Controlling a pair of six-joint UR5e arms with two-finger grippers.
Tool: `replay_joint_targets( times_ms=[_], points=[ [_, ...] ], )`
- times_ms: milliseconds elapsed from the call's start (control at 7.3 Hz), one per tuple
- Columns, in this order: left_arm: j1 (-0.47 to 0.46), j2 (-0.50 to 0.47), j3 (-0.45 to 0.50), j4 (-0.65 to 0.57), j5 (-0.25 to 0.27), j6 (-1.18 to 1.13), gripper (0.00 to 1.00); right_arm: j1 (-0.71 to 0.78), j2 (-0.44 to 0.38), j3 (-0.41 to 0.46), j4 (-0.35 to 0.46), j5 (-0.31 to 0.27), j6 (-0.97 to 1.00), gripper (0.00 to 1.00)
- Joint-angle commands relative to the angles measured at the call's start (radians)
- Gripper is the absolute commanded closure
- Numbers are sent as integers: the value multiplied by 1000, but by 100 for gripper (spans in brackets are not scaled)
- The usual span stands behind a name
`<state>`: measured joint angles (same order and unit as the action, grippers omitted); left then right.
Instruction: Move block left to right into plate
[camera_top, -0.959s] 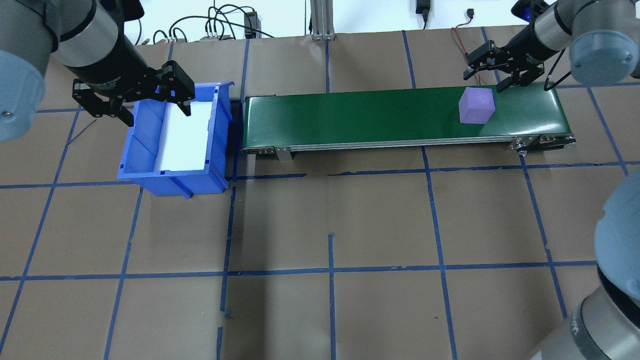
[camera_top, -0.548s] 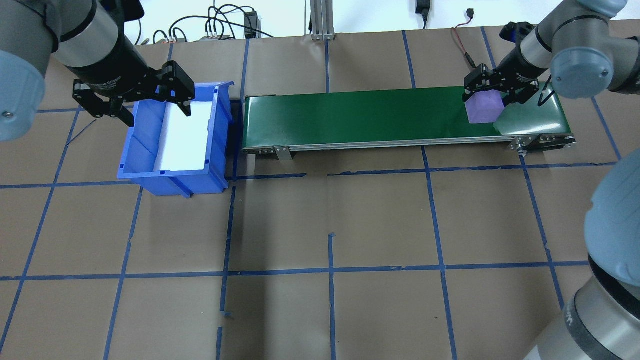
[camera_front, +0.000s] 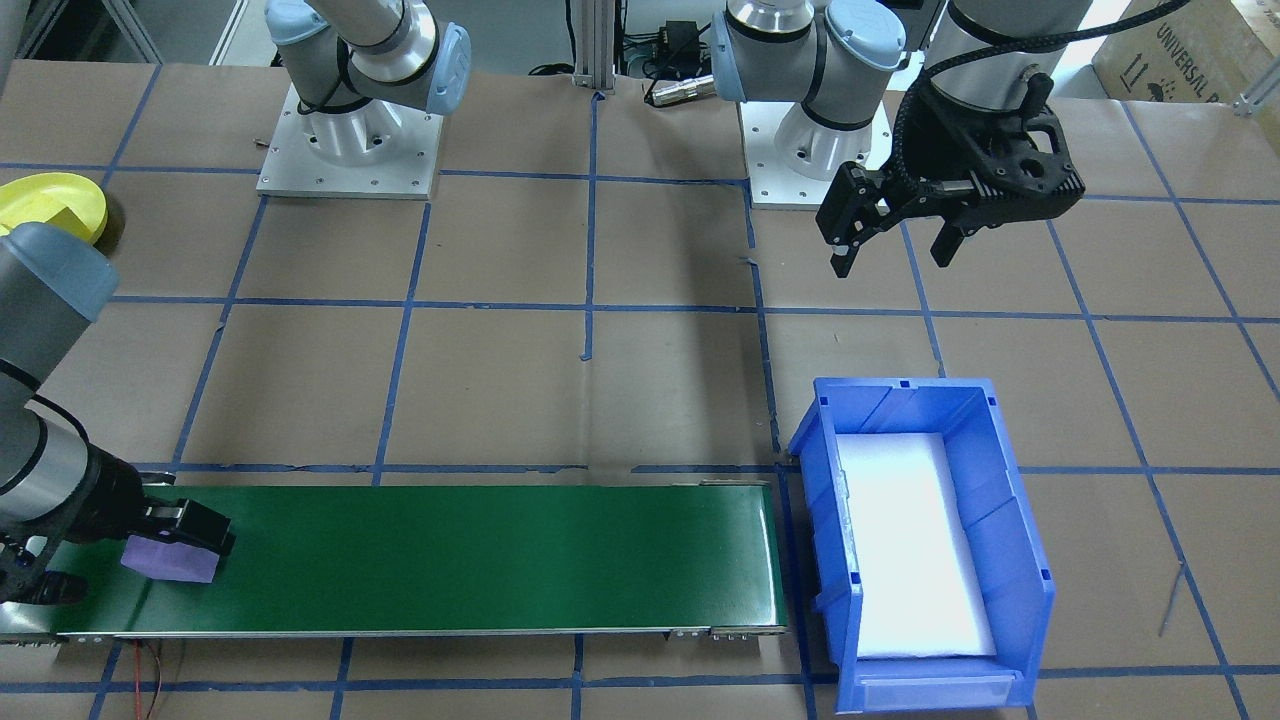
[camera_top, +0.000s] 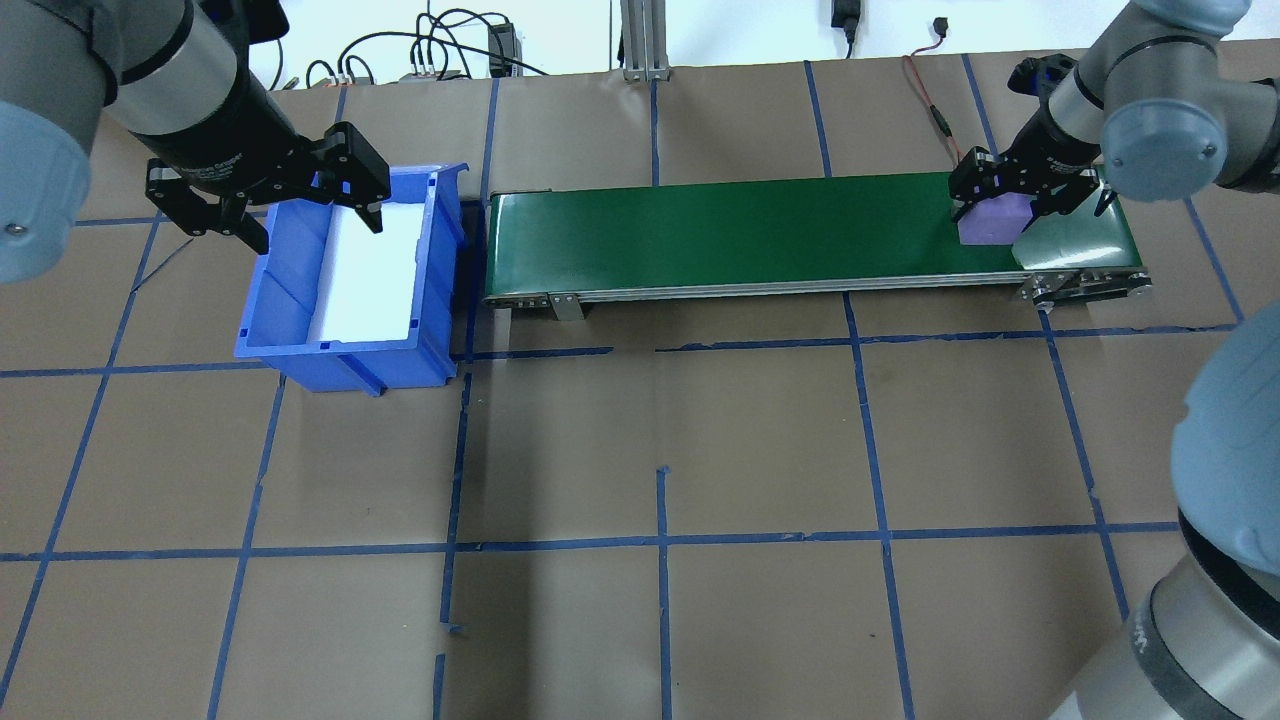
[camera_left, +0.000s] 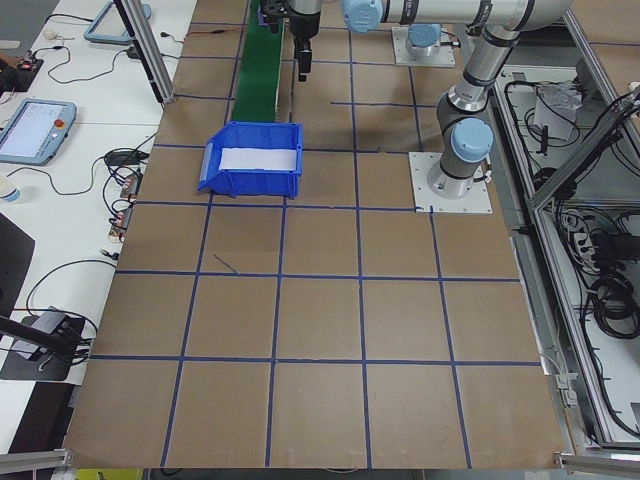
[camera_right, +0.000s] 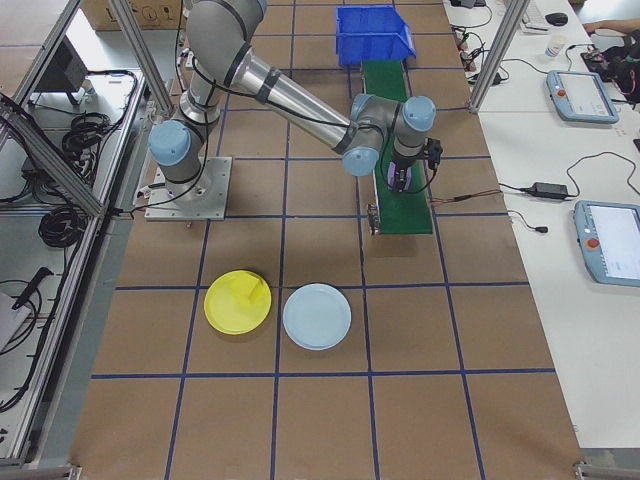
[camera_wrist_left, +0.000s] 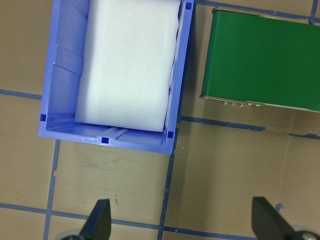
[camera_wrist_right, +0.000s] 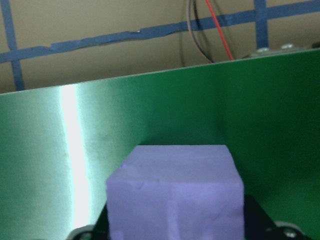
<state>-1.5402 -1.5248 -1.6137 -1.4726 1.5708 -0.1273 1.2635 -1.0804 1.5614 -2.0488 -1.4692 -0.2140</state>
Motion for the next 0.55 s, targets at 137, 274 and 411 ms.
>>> replay_joint_targets(
  times_ms=[137, 274, 411],
  points=[
    [0, 0, 0, 0, 0, 0, 0, -77, -67, 11, 7, -141, -209, 81],
    [0, 0, 0, 0, 0, 0, 0, -169, -96, 47, 9, -181, -349, 81],
    [0, 0, 0, 0, 0, 0, 0, -288, -143, 99, 12, -203, -490, 80]
  ],
)
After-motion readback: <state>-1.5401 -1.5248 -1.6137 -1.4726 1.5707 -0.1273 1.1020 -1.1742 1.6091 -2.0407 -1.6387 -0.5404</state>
